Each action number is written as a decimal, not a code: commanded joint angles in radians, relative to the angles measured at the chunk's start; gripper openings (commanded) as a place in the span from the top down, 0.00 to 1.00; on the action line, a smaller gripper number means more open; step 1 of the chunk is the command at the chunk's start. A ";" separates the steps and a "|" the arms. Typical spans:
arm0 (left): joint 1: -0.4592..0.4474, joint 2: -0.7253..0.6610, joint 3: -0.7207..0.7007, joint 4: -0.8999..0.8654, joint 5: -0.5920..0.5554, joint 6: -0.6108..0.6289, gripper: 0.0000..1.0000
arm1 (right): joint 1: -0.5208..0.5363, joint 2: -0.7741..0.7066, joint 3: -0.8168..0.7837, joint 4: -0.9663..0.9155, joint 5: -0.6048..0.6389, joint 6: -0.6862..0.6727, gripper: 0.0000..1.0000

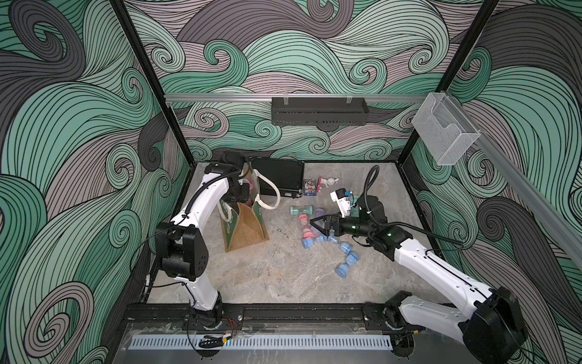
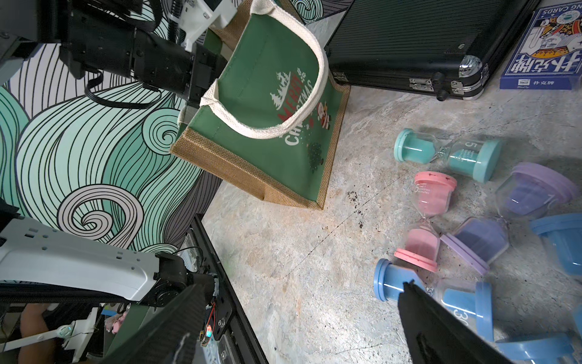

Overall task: Put the hourglass into the canvas bag
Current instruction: Place the hourglass in the canvas bag.

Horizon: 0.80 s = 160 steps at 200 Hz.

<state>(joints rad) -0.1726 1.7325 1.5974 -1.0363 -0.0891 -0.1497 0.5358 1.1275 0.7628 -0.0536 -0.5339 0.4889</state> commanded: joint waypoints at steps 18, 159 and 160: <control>0.013 0.046 0.028 -0.074 0.009 -0.007 0.87 | 0.004 0.005 0.027 -0.001 0.008 -0.016 0.00; 0.012 0.004 0.118 -0.165 0.098 0.053 0.55 | 0.000 -0.034 0.098 -0.083 0.052 -0.043 0.00; 0.012 0.004 0.118 -0.167 0.098 0.054 0.55 | 0.000 -0.036 0.099 -0.084 0.052 -0.043 0.00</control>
<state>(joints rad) -0.1658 1.7462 1.6661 -1.1240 -0.0120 -0.1173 0.5354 1.1072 0.8219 -0.1135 -0.4934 0.4637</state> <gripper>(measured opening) 0.438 0.995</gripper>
